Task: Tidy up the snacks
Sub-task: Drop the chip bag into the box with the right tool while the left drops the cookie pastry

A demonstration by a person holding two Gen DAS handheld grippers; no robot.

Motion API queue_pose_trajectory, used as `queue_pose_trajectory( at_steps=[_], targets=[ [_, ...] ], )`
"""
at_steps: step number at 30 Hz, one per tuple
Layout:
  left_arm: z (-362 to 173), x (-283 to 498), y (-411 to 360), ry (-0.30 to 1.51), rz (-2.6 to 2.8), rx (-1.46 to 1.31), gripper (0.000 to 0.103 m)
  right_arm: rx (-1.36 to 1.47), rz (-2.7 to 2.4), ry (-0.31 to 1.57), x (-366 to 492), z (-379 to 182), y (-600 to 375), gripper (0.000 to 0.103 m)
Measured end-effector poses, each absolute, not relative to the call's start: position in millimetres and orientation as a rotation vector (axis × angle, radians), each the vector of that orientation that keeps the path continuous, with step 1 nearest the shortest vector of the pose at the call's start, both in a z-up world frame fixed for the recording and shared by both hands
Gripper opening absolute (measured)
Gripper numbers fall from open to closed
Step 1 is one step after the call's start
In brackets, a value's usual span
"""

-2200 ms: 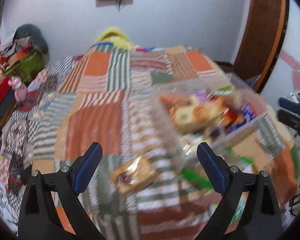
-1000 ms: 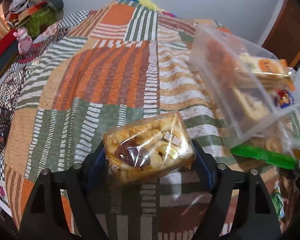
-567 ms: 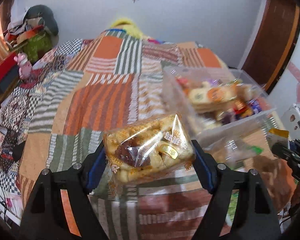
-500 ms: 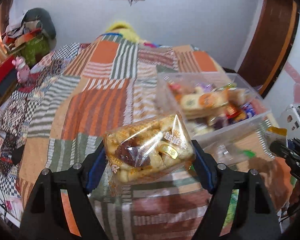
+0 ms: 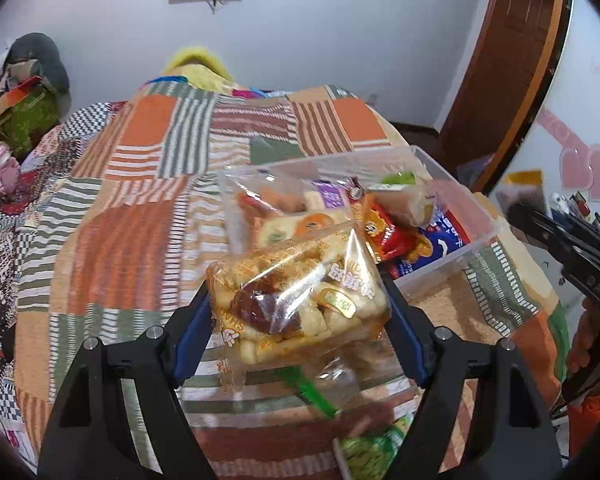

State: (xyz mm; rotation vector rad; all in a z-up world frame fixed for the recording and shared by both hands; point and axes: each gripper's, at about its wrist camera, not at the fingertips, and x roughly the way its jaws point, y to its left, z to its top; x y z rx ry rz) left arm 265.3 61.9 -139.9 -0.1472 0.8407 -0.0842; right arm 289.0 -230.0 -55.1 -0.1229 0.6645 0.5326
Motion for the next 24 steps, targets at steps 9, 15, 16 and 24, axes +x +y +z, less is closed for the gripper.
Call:
queue_pose_trajectory(
  at_steps=[9,15,16,24],
  targets=[
    [-156,303,47,0.874,-0.104,-0.171,0.078,-0.163,0.521,0.686,312,-71,-216,0.030],
    [-165,319,48,0.879,-0.063,-0.153,0.078,-0.170,0.493,0.706,329,-78,-214,0.030],
    [-165,319,48,0.877,-0.060,-0.152,0.078,-0.163,0.493,0.710,331,-78,-213,0.030],
    [-164,307,48,0.881,-0.090,-0.161,0.082,-0.147,0.514,0.732,334,-76,-216,0.031]
  ],
)
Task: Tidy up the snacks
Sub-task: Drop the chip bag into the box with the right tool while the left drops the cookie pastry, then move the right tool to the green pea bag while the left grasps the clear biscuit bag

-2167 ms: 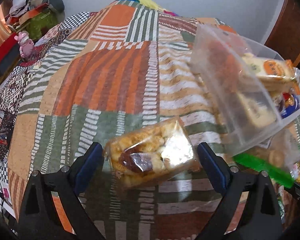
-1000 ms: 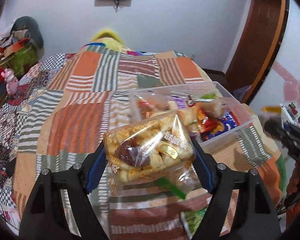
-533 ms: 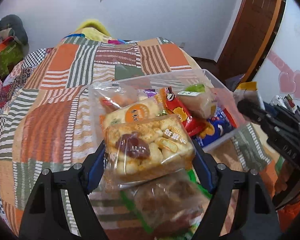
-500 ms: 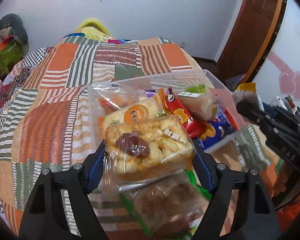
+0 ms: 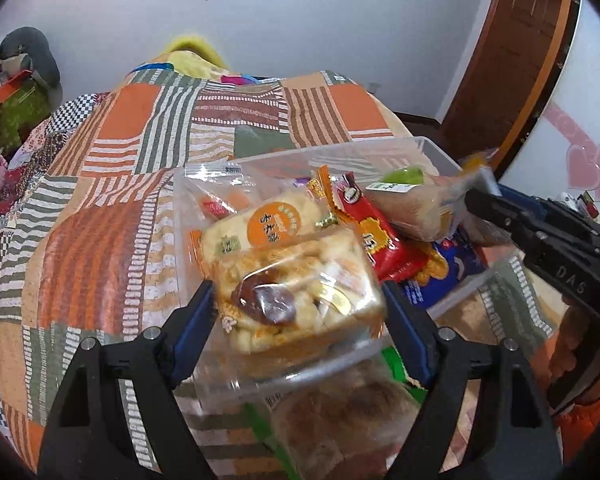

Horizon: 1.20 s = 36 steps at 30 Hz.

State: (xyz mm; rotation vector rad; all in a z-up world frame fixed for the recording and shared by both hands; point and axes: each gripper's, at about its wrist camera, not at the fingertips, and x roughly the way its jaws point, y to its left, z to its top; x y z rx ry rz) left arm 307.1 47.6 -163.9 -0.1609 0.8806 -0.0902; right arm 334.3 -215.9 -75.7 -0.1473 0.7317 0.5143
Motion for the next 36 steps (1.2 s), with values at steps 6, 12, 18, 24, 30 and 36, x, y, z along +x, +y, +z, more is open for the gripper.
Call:
queue_pose_trajectory(
  at_steps=[6,12,18,24,30,36],
  targets=[
    [-153,288,50,0.873,-0.119,-0.196,0.084,-0.168,0.520,0.769,325,-81,-220,0.035],
    [-133,260,51,0.818,-0.095,-0.149,0.085,-0.143,0.542,0.781,308,-75,-230,0.042],
    [-128,232,57,0.820,-0.095,-0.136,0.090,-0.152,0.590,0.759,289,-65,-228,0.051],
    [-150,215,50,0.870,-0.087,-0.089,0.090,-0.132,0.654,0.756,269,-64,-221,0.060],
    [-176,230,38,0.944,-0.136,-0.111,0.090,-0.134,0.681,0.776,257,-77,-214,0.065],
    [-189,251,28,0.990,-0.179,-0.209,0.092,-0.137,0.652,0.825,256,-95,-221,0.065]
  ],
)
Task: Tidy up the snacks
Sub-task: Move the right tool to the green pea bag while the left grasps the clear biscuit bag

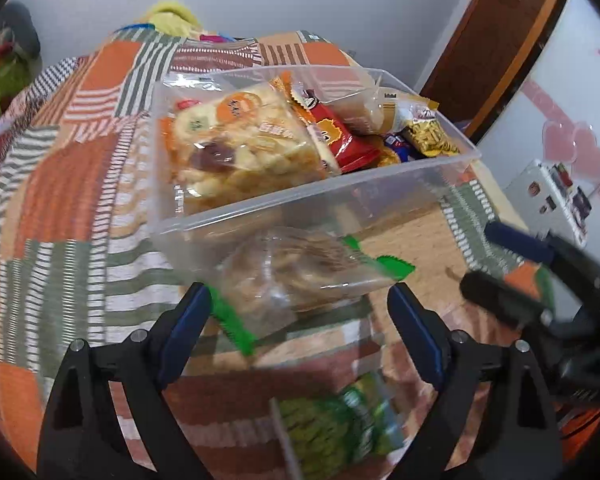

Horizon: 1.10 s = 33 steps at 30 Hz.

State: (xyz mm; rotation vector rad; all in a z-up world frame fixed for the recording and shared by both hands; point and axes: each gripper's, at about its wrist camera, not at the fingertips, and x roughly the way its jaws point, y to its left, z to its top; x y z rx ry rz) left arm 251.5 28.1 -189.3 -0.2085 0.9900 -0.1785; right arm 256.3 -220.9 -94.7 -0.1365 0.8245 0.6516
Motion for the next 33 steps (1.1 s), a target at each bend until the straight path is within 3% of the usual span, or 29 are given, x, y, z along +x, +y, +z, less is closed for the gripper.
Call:
queue_pose_trajectory(
  at_steps=[9,11,14,19,29,33],
  targets=[
    [-205,273,12,1.003,-0.078,-0.171,0.096,-0.072,0.603,0.871,267,-107,-246,0.065],
    [-205,270,13,0.984,-0.074,-0.179,0.093,-0.065,0.600,0.872,265,-108,-248,0.065],
    [-203,263,10,0.967,-0.076,-0.148,0.077,-0.059,0.607,0.874,262,-108,-249,0.065],
    [-196,249,12,0.937,-0.102,-0.133,0.061,-0.060,0.632,0.875,253,-107,-245,0.065],
    [-172,192,52,0.895,-0.067,-0.138,0.058,-0.082,0.719,0.896,223,-108,-220,0.065],
    [-168,167,67,0.889,-0.033,-0.138,0.058,-0.092,0.764,0.908,210,-110,-202,0.072]
  ],
)
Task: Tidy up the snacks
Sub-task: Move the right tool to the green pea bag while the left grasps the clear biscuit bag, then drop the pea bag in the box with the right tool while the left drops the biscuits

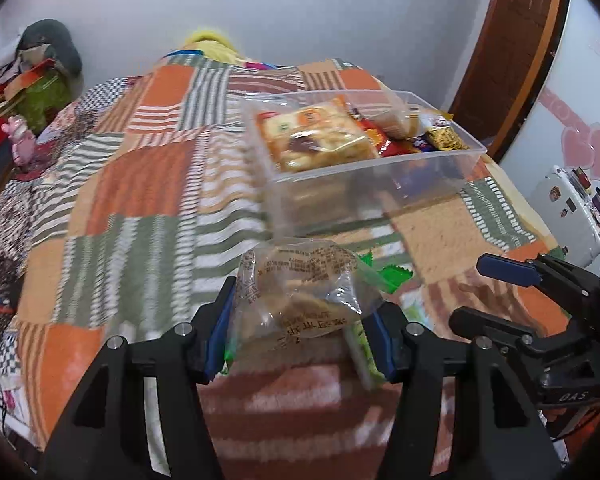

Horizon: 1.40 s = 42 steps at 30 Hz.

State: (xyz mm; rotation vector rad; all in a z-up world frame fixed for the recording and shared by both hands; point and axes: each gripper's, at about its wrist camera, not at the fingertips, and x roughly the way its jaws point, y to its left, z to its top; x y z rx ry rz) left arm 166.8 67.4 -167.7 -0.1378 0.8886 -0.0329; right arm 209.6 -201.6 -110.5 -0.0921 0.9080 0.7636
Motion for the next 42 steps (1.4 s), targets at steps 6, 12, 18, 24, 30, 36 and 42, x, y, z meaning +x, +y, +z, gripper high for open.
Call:
queue_pose_trajectory(
  at_steps=[6,12,18,24,30,36,42],
  targets=[
    [-171,140,88,0.894,-0.007,-0.173,0.058,-0.133,0.794,0.958,201,-126,-173,0.073],
    [-177,132,94,0.900,-0.007,-0.202,0.058,-0.157,0.754,1.006,206,-147,-155,0.067],
    [-172,133,90,0.880,-0.017,-0.197,0.058,-0.084,0.766,1.021,212,-144,-164,0.026],
    [-154,144,81,0.832,-0.040,-0.202,0.058,-0.063,0.732,0.969,214,-130,-180,0.022],
    [-126,169,67,0.764,-0.066,-0.186,0.058,-0.055,0.702,0.871,223,-97,-200,0.022],
    [-103,205,51,0.710,-0.085,-0.161,0.058,-0.056,0.657,0.766,246,-66,-211,0.022],
    [-93,250,38,0.675,-0.102,-0.156,0.058,-0.041,0.601,0.697,281,-48,-215,0.022]
  ],
)
